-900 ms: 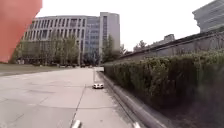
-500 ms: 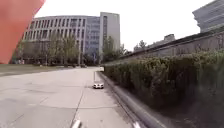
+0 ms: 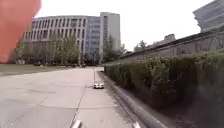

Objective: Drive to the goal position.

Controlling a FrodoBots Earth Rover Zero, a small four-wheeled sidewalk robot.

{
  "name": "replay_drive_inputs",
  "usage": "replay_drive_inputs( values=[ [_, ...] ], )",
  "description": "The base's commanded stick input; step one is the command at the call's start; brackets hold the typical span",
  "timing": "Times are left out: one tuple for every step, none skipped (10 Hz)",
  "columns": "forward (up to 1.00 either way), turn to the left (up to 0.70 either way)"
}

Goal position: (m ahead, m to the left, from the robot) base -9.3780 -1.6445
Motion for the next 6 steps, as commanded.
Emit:
replay_drive_inputs(
  values=[
    [0.00, 0.70],
    [0.00, 0.70],
    [0.00, 0.70],
    [0.00, 0.70],
    [0.00, 0.70],
    [0.00, 0.70]
  ],
)
